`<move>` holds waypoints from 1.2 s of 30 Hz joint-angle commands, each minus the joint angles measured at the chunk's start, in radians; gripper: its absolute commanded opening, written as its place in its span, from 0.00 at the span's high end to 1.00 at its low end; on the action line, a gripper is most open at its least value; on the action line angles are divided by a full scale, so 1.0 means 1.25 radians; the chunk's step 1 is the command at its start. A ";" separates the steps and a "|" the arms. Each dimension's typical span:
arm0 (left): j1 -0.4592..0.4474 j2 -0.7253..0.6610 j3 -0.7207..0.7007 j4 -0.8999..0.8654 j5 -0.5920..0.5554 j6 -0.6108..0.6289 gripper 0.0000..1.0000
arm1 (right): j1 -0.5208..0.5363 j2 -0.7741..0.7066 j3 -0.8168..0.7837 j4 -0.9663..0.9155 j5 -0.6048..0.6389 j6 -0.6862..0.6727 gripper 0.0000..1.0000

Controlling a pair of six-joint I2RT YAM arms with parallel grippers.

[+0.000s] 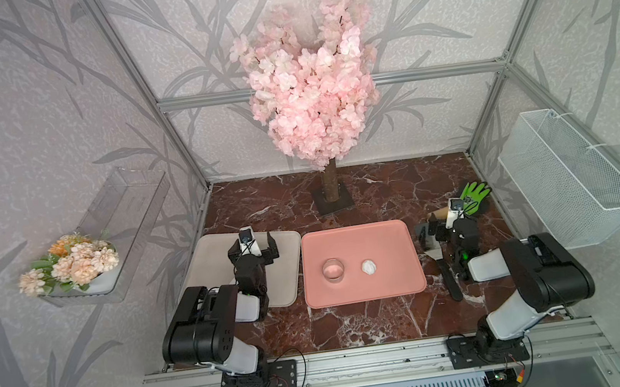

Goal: Roll out the dumpling wrappers from the dough
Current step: Pick up the rolling pin from the center of the board.

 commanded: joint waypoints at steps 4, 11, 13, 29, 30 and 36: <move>0.004 -0.010 0.008 0.003 0.009 0.011 0.00 | 0.000 -0.003 0.014 0.002 0.000 0.000 0.01; 0.004 -0.010 0.008 0.003 0.008 0.011 0.00 | -0.001 -0.004 0.015 0.000 -0.003 0.000 0.01; 0.004 -0.011 0.008 0.003 0.008 0.011 0.00 | -0.001 -0.004 0.015 0.000 -0.003 0.000 0.01; 0.012 -0.080 0.120 -0.247 -0.035 -0.014 0.00 | 0.013 -0.074 0.016 -0.058 0.027 -0.011 0.01; 0.012 -0.092 0.125 -0.263 -0.032 -0.012 0.00 | 0.021 -0.102 0.028 -0.099 0.029 -0.022 0.01; 0.013 -0.219 0.165 -0.403 -0.129 -0.165 0.00 | 0.032 -0.319 0.126 -0.430 0.074 0.112 0.01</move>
